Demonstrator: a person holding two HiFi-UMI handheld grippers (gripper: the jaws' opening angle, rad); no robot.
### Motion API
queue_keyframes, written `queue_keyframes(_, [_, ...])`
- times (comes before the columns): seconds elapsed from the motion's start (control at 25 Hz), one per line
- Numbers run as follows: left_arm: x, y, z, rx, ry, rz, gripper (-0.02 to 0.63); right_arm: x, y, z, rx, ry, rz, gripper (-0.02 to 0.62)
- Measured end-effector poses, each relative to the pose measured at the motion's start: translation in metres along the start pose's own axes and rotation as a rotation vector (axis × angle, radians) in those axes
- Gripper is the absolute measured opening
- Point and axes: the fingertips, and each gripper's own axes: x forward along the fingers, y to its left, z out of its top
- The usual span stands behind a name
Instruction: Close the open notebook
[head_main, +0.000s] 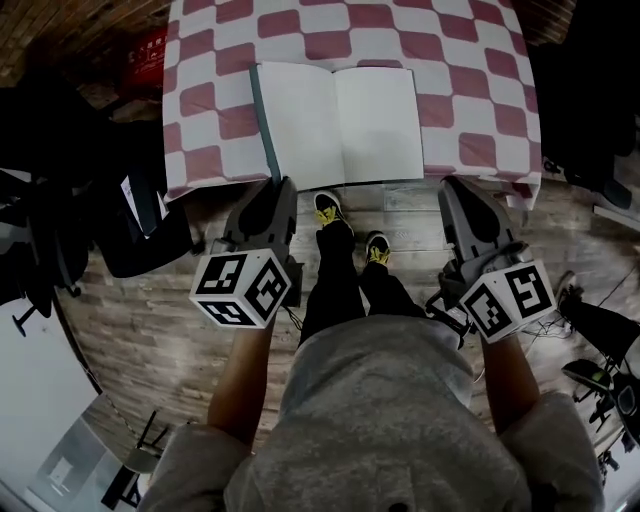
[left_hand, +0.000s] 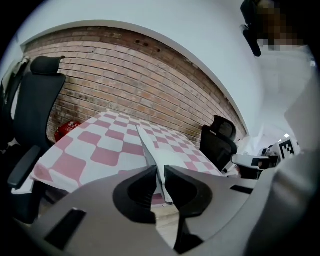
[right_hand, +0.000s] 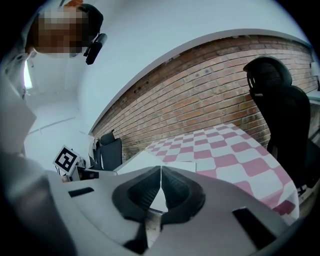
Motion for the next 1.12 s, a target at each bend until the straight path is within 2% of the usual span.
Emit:
queue_keyframes(0.52, [0.009, -0.052, 0.010, 0.106, -0.002, -0.046, 0.049, -0.040, -0.017, 0.015, 0.007, -0.078, -0.034, 0.026])
queue_keyframes(1.12, [0.037, -0.108, 0.005, 0.213, 0.045, -0.170, 0.051, -0.070, -0.037, 0.013, 0.063, -0.131, -0.114, 0.026])
